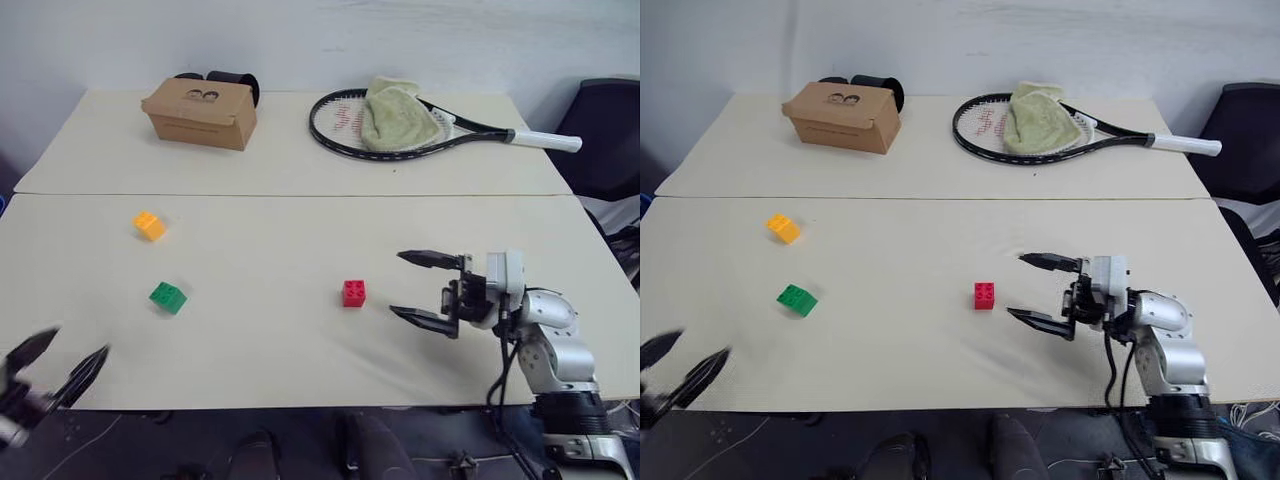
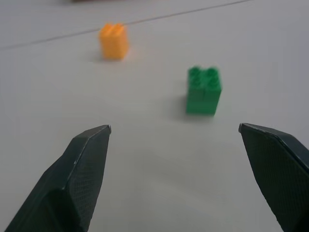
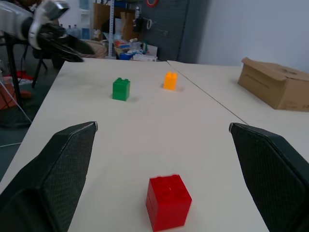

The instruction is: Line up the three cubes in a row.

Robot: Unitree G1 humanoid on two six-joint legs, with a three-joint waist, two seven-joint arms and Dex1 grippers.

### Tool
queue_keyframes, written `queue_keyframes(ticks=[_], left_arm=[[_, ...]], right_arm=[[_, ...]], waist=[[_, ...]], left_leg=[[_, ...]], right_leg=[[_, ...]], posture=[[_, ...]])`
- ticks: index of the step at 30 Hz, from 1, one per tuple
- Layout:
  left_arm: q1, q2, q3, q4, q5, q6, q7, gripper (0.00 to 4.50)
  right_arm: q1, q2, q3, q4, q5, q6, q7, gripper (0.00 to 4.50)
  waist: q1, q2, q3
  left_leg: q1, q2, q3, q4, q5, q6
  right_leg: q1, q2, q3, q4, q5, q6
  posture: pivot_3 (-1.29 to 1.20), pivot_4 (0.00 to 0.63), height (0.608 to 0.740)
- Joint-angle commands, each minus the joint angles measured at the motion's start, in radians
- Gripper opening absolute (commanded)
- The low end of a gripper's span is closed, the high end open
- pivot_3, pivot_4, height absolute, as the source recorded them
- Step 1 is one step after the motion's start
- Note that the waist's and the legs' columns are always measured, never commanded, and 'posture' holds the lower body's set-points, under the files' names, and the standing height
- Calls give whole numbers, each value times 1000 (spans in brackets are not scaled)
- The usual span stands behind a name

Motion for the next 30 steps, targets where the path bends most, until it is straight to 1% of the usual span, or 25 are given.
queue_keyframes(ticks=[1,3,6,9,12,15,17,19,21,23,25,27,28,30], left_arm=[[-111,34,-115,-33,40,95,89,4500],[-161,38,-169,12,97,121,131,4500],[-198,27,-202,53,148,135,175,4500],[-199,18,-221,56,155,147,169,3892],[-196,14,-227,59,153,149,152,2995],[-215,8,-228,74,154,134,143,1981],[-229,7,-228,80,152,123,130,1459],[-261,33,-242,70,125,119,66,1468],[-299,77,-278,36,89,114,-46,1468],[-364,151,-377,17,105,70,-204,1468],[-439,197,-466,38,130,35,-308,1468],[-583,207,-602,127,199,-22,-410,1468],[-632,206,-648,163,224,-45,-442,1468],[-799,134,-764,282,272,-78,-500,1468]], right_arm=[[-16,9,20,-75,17,22,-32,4488],[-25,13,32,-90,16,35,-54,4488],[-35,15,36,-109,20,51,-78,4488],[-36,10,34,-118,18,55,-91,4500],[-32,6,29,-122,15,55,-101,4500],[-23,3,21,-120,12,46,-105,4500],[-14,-1,17,-117,12,39,-101,4500],[-1,-14,7,-112,14,33,-87,4500],[13,-35,-8,-103,19,29,-70,4500],[31,-70,-28,-89,26,25,-41,4500],[44,-98,-39,-79,29,22,-20,4500],[71,-128,-57,-63,29,18,8,4500],[80,-138,-63,-58,30,15,17,4500],[121,-159,-82,-49,24,3,32,4500]], waist=[[-3,0,0],[-12,0,0],[-15,0,0],[-8,0,0],[-5,0,0],[-4,0,0],[-4,0,0],[-2,0,0],[1,0,0],[8,0,0],[15,0,0],[22,1,1],[24,2,1],[26,3,1]], left_leg=[[0,0,0,0,0,0],[0,1,2,-1,-1,-1],[-1,5,5,-1,-1,-7],[-2,9,5,-1,-1,-10],[-3,9,5,0,-1,-11],[-3,8,5,1,-2,-9],[-3,6,5,1,-2,-7],[-2,6,4,1,-2,-7],[-2,6,4,1,-1,-7],[-2,5,3,2,0,-7],[-1,3,4,2,0,-7],[0,1,5,2,0,-7],[0,0,5,2,0,-6],[0,-2,5,2,0,-6]], right_leg=[[0,0,0,0,0,1],[-1,1,1,-1,0,1],[-3,6,2,-2,0,1],[-6,9,2,-2,-2,-1],[-8,9,2,0,-3,-1],[-8,8,2,2,-3,-1],[-8,7,2,4,-3,-1],[-8,7,2,5,-3,-1],[-8,7,2,6,-3,-1],[-8,7,1,8,-3,-1],[-8,6,2,8,-3,-1],[-7,6,3,8,-3,-1],[-6,6,3,8,-3,-1],[-6,7,2,7,-2,-1]], posture=[[0,150,740],[0,150,740],[0,150,740],[0,150,740],[0,150,740],[0,150,740],[0,150,740],[0,150,740],[0,150,740],[0,150,740],[0,150,740],[0,150,740],[0,150,740],[0,150,740]])
